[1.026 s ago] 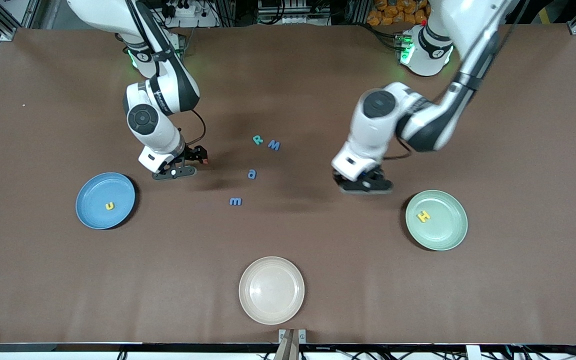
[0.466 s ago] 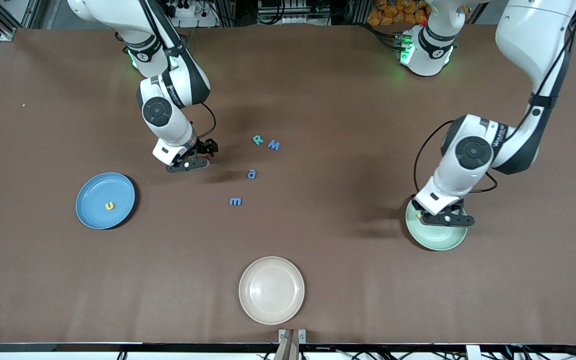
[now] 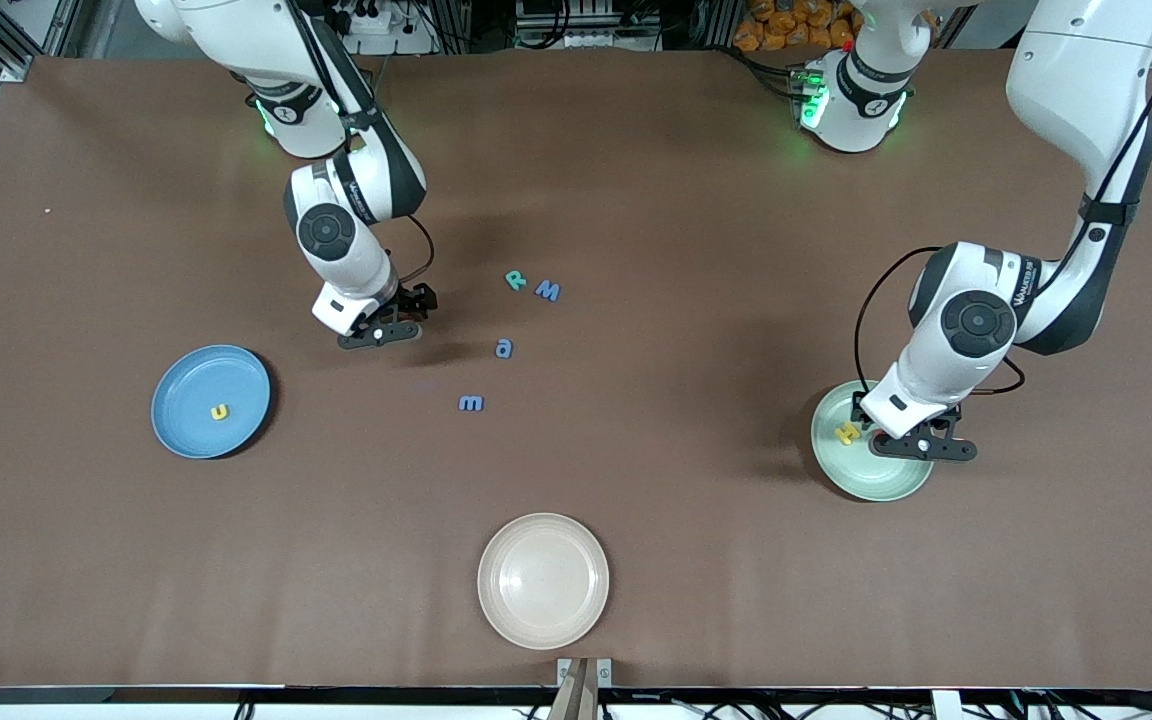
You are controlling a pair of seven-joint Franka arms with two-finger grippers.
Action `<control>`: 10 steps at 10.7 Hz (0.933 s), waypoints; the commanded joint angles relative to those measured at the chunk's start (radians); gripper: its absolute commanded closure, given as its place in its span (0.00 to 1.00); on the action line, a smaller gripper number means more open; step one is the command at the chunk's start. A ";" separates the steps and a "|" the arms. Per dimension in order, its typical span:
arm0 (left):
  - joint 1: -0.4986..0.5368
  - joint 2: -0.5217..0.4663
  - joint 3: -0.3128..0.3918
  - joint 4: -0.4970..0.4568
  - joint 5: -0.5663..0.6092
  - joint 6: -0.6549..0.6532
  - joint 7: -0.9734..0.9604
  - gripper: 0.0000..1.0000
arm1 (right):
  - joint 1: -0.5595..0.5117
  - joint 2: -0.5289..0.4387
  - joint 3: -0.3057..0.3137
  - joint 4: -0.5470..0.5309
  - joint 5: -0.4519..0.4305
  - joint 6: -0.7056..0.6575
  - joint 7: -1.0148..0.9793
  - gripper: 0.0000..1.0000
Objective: Sort upper and lower case letters into plates
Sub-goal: 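Withdraw the left gripper while the right gripper lifts the pink m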
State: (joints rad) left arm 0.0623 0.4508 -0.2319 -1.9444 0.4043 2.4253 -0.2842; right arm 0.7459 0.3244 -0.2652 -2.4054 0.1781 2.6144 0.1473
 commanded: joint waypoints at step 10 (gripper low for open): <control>-0.304 0.008 -0.196 0.045 -0.088 -0.022 -0.139 0.00 | 0.053 0.024 -0.003 -0.018 0.123 0.064 -0.021 0.62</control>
State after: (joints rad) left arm -0.2132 0.4376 -0.3878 -1.9107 0.3333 2.4169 -0.3649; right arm 0.7898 0.3546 -0.2641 -2.4065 0.2708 2.6601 0.1470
